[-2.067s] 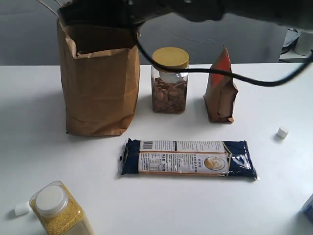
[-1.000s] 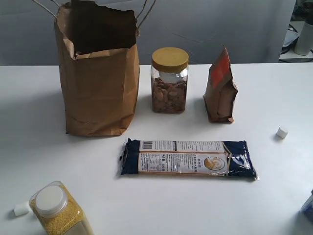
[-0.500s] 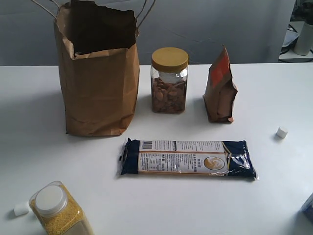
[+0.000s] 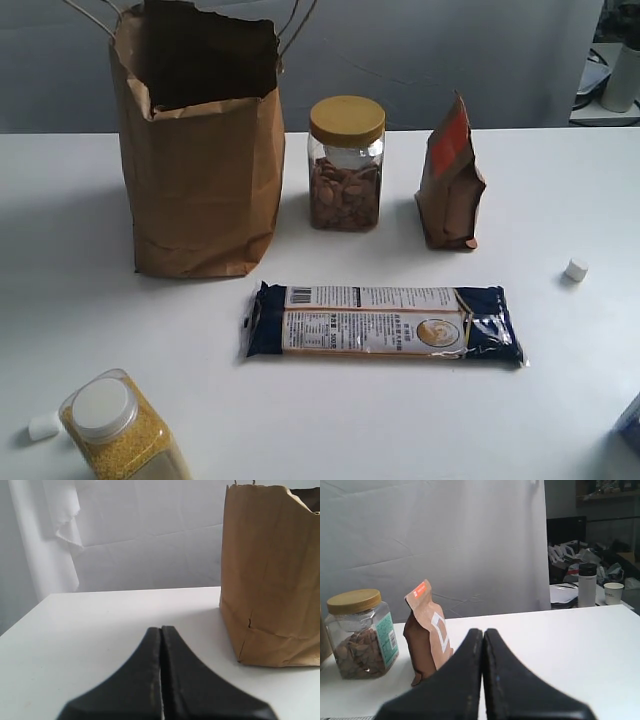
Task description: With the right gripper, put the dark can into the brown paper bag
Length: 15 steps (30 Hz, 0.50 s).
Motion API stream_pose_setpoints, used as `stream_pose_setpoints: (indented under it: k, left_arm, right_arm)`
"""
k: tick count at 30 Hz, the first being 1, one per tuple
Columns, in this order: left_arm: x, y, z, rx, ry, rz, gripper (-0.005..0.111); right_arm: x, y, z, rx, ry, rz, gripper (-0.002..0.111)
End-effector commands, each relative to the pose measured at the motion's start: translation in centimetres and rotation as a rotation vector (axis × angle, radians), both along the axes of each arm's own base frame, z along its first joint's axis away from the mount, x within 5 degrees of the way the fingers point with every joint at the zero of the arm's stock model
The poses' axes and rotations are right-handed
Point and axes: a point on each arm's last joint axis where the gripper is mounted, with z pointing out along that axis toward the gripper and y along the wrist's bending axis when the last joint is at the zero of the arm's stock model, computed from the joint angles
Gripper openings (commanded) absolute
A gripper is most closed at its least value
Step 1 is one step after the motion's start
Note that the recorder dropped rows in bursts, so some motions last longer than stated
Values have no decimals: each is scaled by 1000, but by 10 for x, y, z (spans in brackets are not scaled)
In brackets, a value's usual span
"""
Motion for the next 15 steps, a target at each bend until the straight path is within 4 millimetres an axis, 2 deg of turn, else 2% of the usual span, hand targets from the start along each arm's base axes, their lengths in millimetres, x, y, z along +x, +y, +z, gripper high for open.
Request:
stream_pose_setpoints:
  k: [1, 15]
  left_arm:
    - [0, 0, -1, 0, -4, -6, 0]
    - [0, 0, -1, 0, -4, -6, 0]
  right_arm:
    - [0, 0, -1, 13, 10, -5, 0]
    - [-1, 1, -6, -6, 57, 19, 0]
